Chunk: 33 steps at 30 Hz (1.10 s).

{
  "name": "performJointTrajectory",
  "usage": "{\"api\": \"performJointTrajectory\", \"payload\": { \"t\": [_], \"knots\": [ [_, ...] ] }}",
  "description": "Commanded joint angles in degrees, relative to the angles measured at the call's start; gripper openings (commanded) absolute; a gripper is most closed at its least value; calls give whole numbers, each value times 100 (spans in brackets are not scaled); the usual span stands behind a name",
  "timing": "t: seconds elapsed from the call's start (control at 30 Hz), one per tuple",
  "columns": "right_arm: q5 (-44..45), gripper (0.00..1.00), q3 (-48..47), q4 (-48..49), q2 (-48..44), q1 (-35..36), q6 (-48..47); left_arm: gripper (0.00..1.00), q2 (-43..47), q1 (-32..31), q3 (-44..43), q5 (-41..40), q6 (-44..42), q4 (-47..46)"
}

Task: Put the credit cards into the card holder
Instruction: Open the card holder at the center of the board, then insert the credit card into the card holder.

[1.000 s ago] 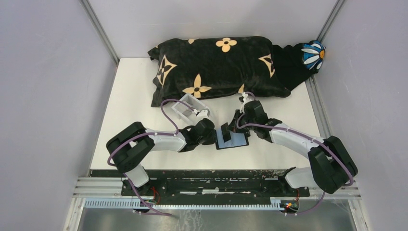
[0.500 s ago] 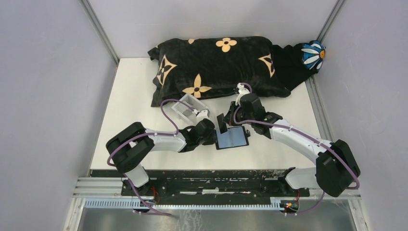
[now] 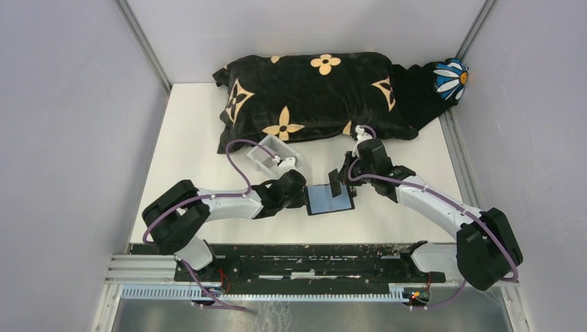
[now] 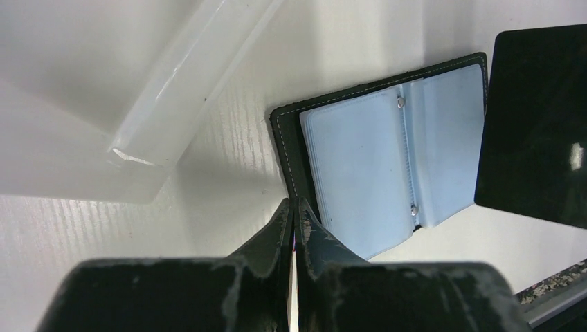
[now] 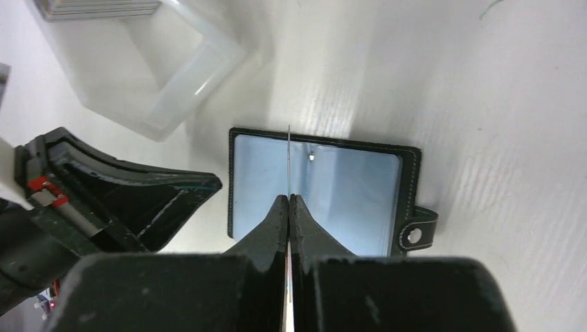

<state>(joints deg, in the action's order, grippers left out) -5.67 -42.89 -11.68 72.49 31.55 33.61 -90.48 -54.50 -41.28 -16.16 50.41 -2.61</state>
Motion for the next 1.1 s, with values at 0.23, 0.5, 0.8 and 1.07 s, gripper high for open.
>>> {"api": "performJointTrajectory", "payload": {
  "t": [0.23, 0.5, 0.8, 1.07],
  "knots": [
    [-839, 1, 315, 808, 428, -342, 254, 8, 93, -21, -260, 82, -351, 21],
    [-1076, 1, 475, 1123, 620, -470, 394, 7, -15, -23, -308, 148, -375, 6],
    [-1137, 1, 665, 1328, 712, -514, 464, 5, -170, -22, -285, 245, -331, -48],
    [-1203, 1, 777, 1474, 800, -545, 504, 4, -302, -22, -258, 314, -280, -117]
  ]
}}
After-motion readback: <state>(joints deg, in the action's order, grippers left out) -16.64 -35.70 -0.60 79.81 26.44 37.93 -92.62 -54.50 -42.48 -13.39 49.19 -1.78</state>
